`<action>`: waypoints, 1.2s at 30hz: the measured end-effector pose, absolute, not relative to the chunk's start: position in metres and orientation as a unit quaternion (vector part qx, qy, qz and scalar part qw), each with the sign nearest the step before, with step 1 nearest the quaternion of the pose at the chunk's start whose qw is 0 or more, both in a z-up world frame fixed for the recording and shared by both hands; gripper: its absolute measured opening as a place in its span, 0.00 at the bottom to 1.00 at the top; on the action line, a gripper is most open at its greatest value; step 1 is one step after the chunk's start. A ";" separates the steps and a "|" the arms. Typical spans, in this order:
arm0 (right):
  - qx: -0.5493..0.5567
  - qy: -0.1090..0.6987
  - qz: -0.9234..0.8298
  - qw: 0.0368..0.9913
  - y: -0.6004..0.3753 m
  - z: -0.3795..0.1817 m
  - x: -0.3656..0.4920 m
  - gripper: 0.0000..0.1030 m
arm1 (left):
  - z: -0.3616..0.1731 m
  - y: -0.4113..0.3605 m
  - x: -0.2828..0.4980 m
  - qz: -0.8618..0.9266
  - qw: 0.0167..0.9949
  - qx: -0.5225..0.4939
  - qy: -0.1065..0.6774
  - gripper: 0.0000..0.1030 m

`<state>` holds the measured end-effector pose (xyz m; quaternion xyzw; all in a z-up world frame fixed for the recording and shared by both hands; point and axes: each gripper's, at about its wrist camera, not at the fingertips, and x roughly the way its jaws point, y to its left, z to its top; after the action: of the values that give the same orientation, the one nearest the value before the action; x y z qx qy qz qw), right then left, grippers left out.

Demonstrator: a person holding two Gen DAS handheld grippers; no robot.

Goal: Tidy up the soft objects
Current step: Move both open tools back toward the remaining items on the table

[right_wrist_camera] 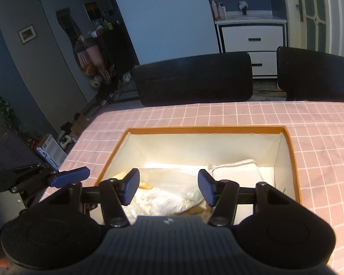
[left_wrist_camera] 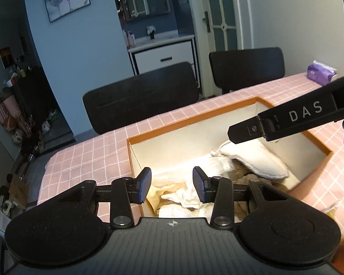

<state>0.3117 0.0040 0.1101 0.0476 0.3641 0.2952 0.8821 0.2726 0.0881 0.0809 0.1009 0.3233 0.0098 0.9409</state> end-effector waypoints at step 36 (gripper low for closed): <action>-0.017 0.220 0.176 0.959 -0.149 -0.009 -0.004 0.72 | -0.003 0.031 0.022 -0.024 0.975 -0.036 0.216 0.46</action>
<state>-0.0038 -0.1486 -0.0086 -0.0175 0.2198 0.1755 0.9595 0.0224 0.0314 -0.0033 -0.0364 0.2163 -0.0239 0.9754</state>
